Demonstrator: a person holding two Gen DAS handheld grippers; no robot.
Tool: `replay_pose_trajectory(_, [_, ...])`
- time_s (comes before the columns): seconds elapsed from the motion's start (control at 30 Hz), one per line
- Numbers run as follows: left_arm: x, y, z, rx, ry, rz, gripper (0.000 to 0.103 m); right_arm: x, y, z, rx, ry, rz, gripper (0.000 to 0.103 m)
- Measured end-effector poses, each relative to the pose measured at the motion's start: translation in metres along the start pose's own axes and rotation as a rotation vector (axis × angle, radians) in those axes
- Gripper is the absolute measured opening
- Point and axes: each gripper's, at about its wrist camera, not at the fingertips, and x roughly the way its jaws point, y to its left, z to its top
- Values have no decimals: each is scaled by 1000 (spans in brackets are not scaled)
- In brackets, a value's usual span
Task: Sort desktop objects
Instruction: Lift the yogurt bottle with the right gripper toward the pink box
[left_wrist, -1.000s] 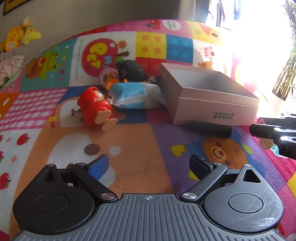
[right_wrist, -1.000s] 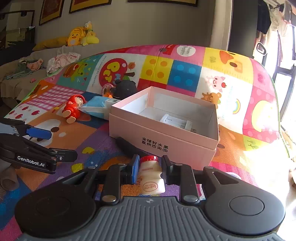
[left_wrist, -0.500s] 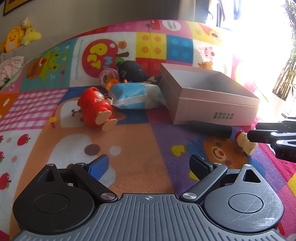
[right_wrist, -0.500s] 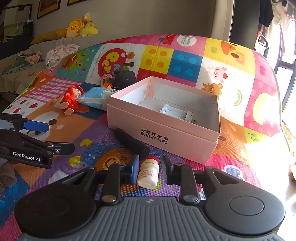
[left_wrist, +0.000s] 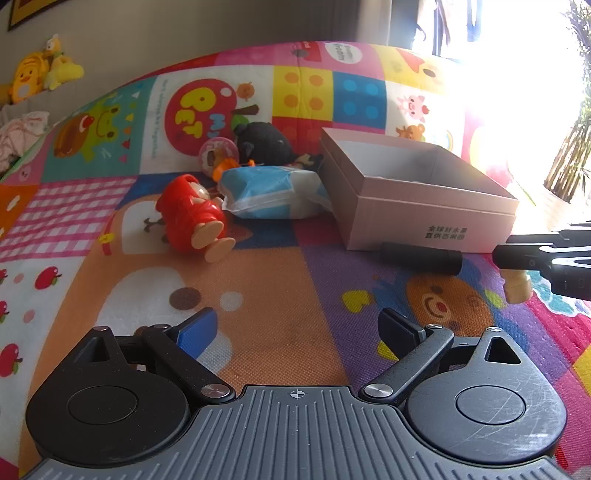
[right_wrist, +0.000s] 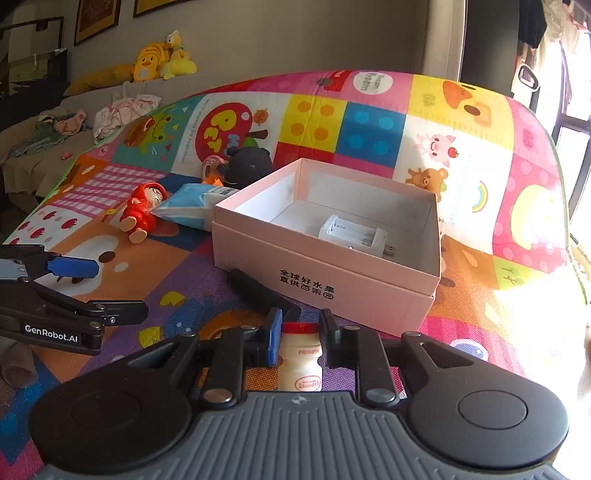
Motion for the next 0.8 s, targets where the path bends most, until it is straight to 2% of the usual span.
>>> replay_pose_trajectory(0.13, [0, -1, 0, 9, 1, 11, 97, -17, -1, -12, 7, -68, -16, 21])
replay_pose_trajectory(0.23, [1, -4, -1, 18, 3, 21, 97, -23, -5, -21, 44, -85, -26, 21])
replay_pose_trajectory(0.43, [1, -7, -1, 35, 6, 37, 97, -31, -15, -44, 127, -77, -47, 21])
replay_pose_trajectory(0.63, [2, -10, -2, 51, 9, 52, 97, -46, -17, -61, 134, -63, -65, 21])
replay_pose_trajectory(0.8, [1, -14, -1, 71, 1, 48, 97, -42, -17, -44, 118, -77, -53, 21])
